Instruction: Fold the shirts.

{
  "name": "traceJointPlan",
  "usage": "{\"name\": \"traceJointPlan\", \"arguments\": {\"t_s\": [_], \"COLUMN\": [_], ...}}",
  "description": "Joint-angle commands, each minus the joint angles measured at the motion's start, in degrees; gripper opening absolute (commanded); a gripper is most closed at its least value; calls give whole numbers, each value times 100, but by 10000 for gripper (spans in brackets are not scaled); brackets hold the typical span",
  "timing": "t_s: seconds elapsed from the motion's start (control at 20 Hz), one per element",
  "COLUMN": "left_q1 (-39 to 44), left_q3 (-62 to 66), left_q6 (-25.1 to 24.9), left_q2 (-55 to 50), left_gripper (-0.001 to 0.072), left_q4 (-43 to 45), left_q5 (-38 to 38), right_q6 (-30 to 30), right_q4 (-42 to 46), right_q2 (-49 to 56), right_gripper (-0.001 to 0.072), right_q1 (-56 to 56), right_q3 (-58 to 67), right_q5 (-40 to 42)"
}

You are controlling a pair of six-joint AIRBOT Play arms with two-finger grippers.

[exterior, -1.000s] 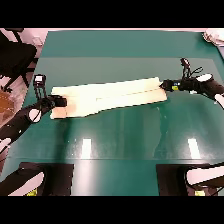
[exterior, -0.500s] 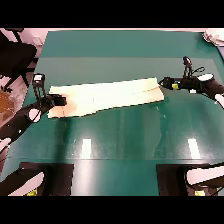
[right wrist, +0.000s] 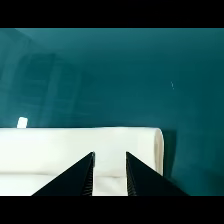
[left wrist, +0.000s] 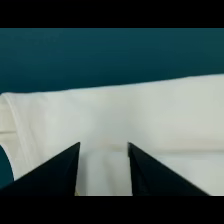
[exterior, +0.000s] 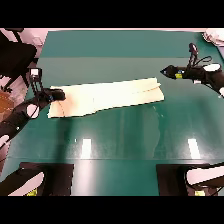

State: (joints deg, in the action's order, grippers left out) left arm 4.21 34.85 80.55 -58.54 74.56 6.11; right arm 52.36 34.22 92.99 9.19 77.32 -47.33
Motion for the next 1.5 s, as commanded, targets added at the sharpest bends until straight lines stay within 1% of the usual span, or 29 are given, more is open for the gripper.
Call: {"name": "traceJointPlan", "arguments": {"t_s": [0.0, 0.05, 0.1, 0.15, 0.2, 0.25, 0.4, 0.45, 0.5, 0.55, 0.6, 0.7, 0.75, 0.8, 0.85, 0.9, 0.95, 1.0, 1.05, 1.15, 1.25, 1.3, 1.45], "left_q1": [4, 4, 4, 4, 4, 4, 4, 4, 7, 7, 7, 7, 52, 166, 321, 492, 667, 826, 966, 1143, 1176, 1176, 1176], "left_q3": [487, 686, 918, 1139, 1377, 1582, 1943, 1937, 1937, 1928, 1923, 1923, 1926, 1926, 1928, 1937, 1937, 1937, 1937, 1954, 2072, 2146, 2299], "left_q6": [-13, -138, -452, -728, -920, -1012, -1574, -1652, -1657, -1753, -1908, -2229, -2262, -2247, -2166, -2031, -1923, -1816, -1602, -855, -284, -79, 470], "left_q2": [4, 17, 55, 59, 59, 59, 57, 35, 0, -13, -13, -13, -13, -15, -50, -151, -304, -468, -634, -977, -1355, -1539, -1982], "left_gripper": [350, 290, 33, 22, 22, 21, 22, 24, 30, 296, 443, 430, 429, 428, 380, 172, 22, 22, 21, 21, 20, 20, 20], "left_q4": [9, 11, 28, 35, 37, 35, 9, 9, -9, -199, -533, -1287, -1563, -1652, -1617, -1589, -1591, -1589, -1576, -1497, -1478, -1451, -1322], "left_q5": [343, 632, 1071, 1469, 1902, 2271, 3589, 3987, 4374, 4721, 4918, 5012, 4983, 4962, 4913, 4819, 4708, 4577, 4415, 4127, 4120, 4094, 3849], "right_q6": [4, 7, 9, 9, 15, 74, 114, 114, 118, 120, 133, 186, 243, 293, 323, 380, 479, 531, 592, 702, 715, 713, 686], "right_q4": [94, 197, 199, 201, 179, 179, 186, 186, 184, 181, 184, 184, 195, 203, 212, 295, 448, 540, 599, 828, 828, 831, 791], "right_q2": [0, -2, 0, 0, 0, 0, 0, 0, 0, 0, 0, 0, 0, 0, 2, 2, 13, 52, 129, 328, 590, 717, 1071], "right_gripper": [251, 251, 251, 256, 321, 392, 396, 396, 396, 396, 396, 396, 396, 397, 427, 521, 565, 565, 580, 628, 643, 714, 714], "right_q1": [28, 83, 166, 289, 444, 575, 1014, 1117, 1209, 1266, 1320, 1344, 1344, 1342, 1333, 1329, 1314, 1298, 1292, 1290, 1290, 1290, 1279], "right_q3": [299, 299, 293, 293, 293, 293, 293, 293, 293, 293, 293, 293, 293, 293, 293, 295, 295, 295, 295, 295, 297, 297, 306], "right_q5": [-319, -461, -706, -942, -1185, -1436, -2280, -2437, -2535, -2625, -2673, -2664, -2682, -2673, -2640, -2562, -2498, -2533, -2695, -2931, -3154, -3239, -3307]}}
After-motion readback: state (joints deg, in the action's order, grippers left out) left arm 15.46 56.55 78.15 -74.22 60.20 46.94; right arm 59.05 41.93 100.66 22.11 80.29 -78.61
